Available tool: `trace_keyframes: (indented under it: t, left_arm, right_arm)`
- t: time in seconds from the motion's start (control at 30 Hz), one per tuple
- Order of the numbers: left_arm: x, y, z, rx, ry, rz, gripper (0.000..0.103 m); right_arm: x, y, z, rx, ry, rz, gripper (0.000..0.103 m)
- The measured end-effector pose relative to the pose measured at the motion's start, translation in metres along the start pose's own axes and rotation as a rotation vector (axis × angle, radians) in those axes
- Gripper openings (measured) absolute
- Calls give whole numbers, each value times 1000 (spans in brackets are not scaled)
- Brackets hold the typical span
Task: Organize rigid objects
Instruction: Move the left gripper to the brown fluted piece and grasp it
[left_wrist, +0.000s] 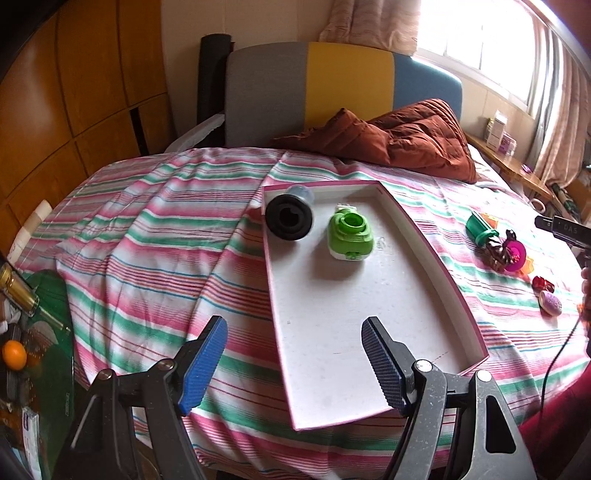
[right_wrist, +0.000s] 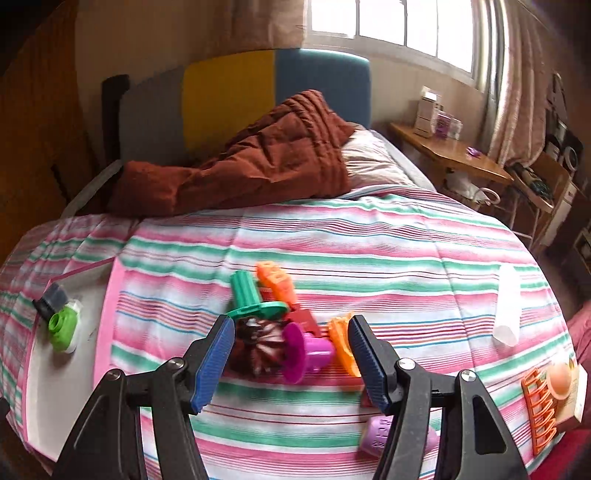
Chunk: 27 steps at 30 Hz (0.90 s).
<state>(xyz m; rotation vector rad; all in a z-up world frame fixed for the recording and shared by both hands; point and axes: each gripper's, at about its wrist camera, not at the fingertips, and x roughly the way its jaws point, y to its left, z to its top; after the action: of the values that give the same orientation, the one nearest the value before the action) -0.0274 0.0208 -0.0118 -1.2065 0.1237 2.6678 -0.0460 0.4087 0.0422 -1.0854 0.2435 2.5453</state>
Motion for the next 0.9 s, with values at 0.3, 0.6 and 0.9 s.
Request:
trace_keyframes:
  t: [0.3,0.6,0.9]
  left_arm:
    - [9,-34,13,40,17,-56,76]
    - [18,-98,27,151,46,-193,76]
    - [37,-177,50,280,47,-287,73]
  right_arm:
    - [8,-88,-10,392,14,-35,65]
    - [8,-99,-13,467,41,2,65]
    - [12,-107,-16,518,71,32,65]
